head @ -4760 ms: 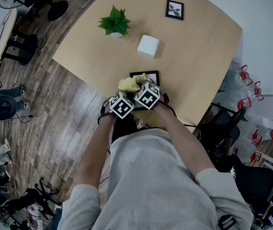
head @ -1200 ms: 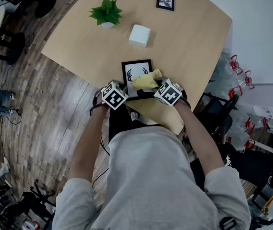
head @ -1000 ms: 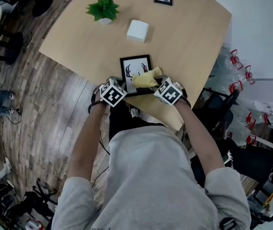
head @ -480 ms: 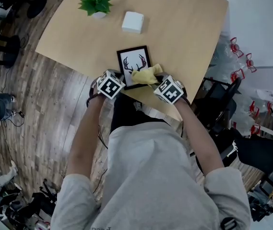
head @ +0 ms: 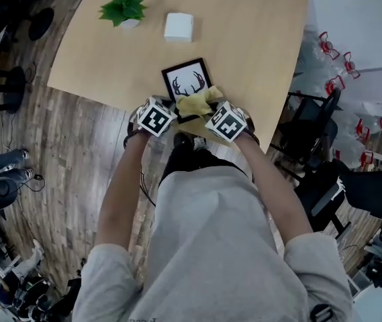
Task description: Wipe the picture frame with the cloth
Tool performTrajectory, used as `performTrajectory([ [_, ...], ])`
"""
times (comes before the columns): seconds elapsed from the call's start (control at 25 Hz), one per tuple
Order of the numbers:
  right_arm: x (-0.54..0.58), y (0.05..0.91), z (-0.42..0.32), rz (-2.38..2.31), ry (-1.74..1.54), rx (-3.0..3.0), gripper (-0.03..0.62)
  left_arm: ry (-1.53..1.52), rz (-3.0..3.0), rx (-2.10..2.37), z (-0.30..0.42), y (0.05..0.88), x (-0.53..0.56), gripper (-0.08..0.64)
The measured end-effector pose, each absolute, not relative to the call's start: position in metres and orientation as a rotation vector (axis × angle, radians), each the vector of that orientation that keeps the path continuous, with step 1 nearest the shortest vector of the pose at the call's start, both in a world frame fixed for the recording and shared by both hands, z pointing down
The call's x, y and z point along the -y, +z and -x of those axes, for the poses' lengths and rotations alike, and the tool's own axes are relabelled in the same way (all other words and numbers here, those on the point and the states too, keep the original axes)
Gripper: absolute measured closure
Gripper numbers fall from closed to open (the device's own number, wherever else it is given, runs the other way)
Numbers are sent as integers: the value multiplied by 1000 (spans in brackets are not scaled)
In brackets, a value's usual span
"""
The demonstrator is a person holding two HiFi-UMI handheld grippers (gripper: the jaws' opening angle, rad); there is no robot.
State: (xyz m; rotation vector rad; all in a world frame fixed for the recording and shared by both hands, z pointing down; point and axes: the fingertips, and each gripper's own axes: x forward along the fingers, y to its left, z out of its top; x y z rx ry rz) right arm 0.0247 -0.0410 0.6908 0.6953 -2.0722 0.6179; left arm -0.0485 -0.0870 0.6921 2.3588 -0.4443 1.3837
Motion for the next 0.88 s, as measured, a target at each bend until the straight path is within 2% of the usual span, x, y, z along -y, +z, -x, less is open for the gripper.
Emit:
performTrajectory([
  [0.36, 41, 694, 8, -772, 734, 2023, 543, 1372, -2374, 360, 45, 691, 87, 506],
  [0.88, 35, 691, 52, -868, 689, 2030, 543, 1345, -2399, 406, 53, 691, 90, 506],
])
